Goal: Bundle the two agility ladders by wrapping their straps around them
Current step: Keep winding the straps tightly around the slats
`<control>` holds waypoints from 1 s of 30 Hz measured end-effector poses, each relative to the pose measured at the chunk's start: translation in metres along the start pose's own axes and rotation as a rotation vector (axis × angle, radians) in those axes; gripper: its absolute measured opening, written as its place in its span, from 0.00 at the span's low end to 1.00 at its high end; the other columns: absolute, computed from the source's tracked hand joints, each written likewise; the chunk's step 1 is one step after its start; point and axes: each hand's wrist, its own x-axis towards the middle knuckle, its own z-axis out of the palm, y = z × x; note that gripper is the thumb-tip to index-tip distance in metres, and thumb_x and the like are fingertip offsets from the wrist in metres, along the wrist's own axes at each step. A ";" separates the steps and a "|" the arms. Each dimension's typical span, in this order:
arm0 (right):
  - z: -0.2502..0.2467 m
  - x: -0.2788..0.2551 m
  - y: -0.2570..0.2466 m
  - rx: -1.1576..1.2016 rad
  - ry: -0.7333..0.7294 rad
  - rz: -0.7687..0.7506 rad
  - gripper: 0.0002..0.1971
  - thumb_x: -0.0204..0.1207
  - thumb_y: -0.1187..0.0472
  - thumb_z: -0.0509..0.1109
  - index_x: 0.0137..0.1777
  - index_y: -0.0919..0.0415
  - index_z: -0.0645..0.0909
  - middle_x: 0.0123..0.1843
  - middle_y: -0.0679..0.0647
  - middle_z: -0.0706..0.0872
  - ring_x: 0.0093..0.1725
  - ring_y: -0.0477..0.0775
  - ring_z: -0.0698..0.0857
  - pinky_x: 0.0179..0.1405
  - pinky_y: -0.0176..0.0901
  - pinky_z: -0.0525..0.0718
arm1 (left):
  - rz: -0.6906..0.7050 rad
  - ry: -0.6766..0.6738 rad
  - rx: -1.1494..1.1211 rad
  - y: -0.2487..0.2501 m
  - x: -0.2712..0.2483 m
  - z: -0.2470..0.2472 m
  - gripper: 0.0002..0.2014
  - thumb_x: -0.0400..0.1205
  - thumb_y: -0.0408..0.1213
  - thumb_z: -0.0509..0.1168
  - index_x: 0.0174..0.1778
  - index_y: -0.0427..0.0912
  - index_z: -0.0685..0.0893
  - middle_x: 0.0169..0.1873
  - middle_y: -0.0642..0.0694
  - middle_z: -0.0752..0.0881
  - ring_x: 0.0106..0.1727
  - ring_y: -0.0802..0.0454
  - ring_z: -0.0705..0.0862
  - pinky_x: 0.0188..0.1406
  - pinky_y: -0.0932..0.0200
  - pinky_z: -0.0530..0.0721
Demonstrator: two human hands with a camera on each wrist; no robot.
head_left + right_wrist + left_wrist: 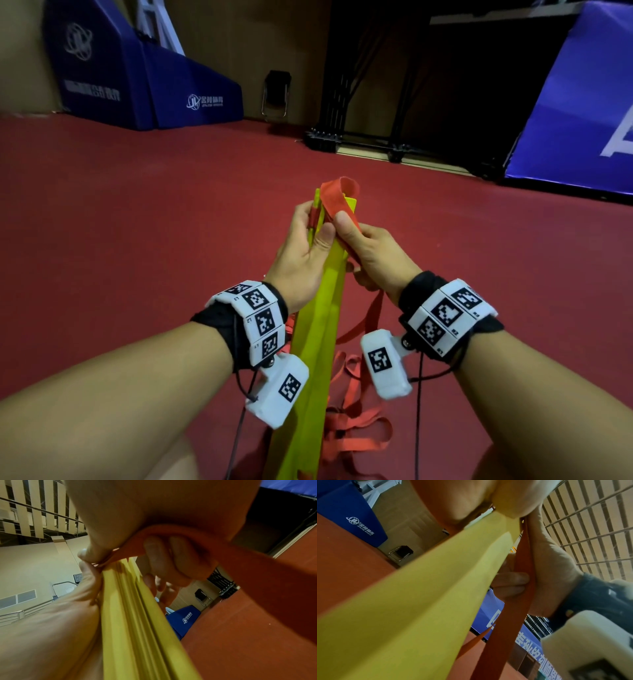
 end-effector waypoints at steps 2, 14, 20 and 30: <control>0.001 0.005 0.003 -0.012 -0.033 0.019 0.39 0.58 0.21 0.60 0.43 0.59 0.77 0.25 0.50 0.74 0.16 0.46 0.66 0.18 0.34 0.63 | -0.013 0.019 -0.017 -0.003 0.003 -0.001 0.36 0.72 0.80 0.60 0.69 0.60 0.73 0.59 0.53 0.87 0.63 0.48 0.87 0.67 0.32 0.82; -0.016 0.026 0.023 0.004 -0.219 -0.030 0.17 0.85 0.50 0.66 0.43 0.63 0.87 0.39 0.56 0.91 0.25 0.51 0.70 0.24 0.39 0.65 | -0.056 0.207 0.008 -0.021 0.025 -0.018 0.32 0.80 0.69 0.58 0.70 0.49 0.80 0.58 0.52 0.90 0.62 0.49 0.88 0.68 0.36 0.82; -0.026 0.037 0.033 -0.097 -0.149 -0.174 0.16 0.83 0.52 0.68 0.34 0.56 0.84 0.27 0.50 0.79 0.31 0.52 0.74 0.35 0.44 0.69 | -0.143 0.146 -0.097 -0.019 0.029 -0.014 0.31 0.79 0.67 0.59 0.68 0.47 0.80 0.60 0.47 0.89 0.65 0.47 0.87 0.73 0.37 0.79; -0.025 0.039 0.036 0.227 -0.381 -0.085 0.12 0.81 0.54 0.61 0.46 0.65 0.74 0.33 0.62 0.87 0.27 0.56 0.80 0.32 0.40 0.80 | -0.191 0.181 -0.165 -0.020 0.029 -0.014 0.14 0.89 0.51 0.59 0.54 0.44 0.79 0.44 0.48 0.85 0.49 0.49 0.83 0.54 0.48 0.83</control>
